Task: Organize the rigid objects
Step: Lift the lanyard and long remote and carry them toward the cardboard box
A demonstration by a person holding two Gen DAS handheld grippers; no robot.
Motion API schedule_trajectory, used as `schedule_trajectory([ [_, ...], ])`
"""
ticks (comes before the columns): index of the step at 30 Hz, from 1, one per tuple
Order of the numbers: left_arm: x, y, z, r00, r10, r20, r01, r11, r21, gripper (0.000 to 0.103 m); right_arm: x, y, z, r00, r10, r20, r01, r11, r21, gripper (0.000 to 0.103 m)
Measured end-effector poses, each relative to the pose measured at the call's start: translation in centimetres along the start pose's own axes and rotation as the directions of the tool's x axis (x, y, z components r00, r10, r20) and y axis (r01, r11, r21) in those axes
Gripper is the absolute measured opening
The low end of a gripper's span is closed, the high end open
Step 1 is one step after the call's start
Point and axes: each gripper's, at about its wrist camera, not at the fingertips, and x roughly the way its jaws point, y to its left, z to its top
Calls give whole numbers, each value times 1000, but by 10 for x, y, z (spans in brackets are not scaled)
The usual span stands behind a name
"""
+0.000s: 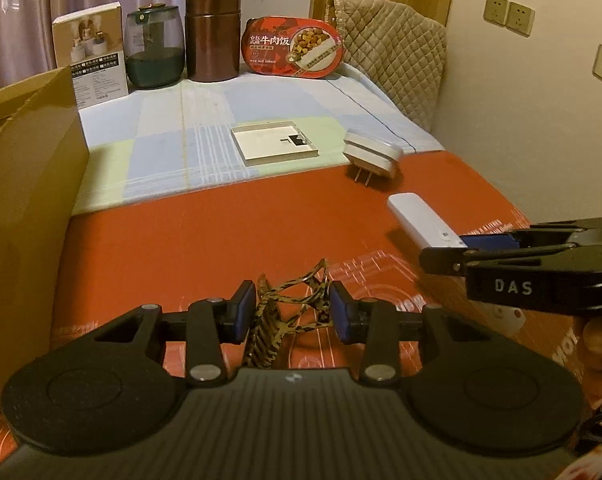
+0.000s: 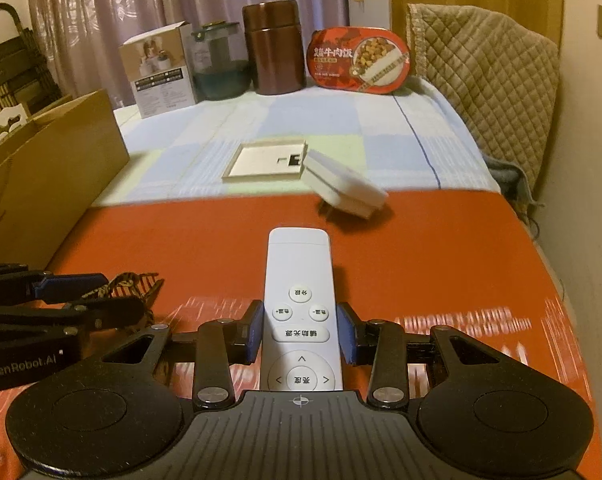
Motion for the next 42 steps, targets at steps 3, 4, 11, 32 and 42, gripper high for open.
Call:
schedule_trajectory([
  [3, -13, -1, -6, 1000, 8, -1, -8, 1000, 1, 33, -17, 4, -7, 1000, -1, 2, 1, 1000, 24, 35],
  [4, -18, -1, -8, 1000, 11, -1, -11, 1000, 2, 33, -21, 6, -9, 1000, -2, 2, 2, 1000, 26, 35],
  [11, -31, -3, -27, 1000, 15, -22, -15, 1000, 18, 10, -44, 22, -22, 1000, 5, -4, -5, 1000, 11, 35],
  [32, -3, 8, -47, 999, -29, -37, 33, 991, 126, 39, -26, 25, -40, 998, 1, -59, 0, 1000, 3, 35],
  [42, -38, 12, -34, 1000, 17, -15, -16, 1000, 22, 34, -39, 35, -31, 999, 12, -32, -13, 1000, -15, 35],
])
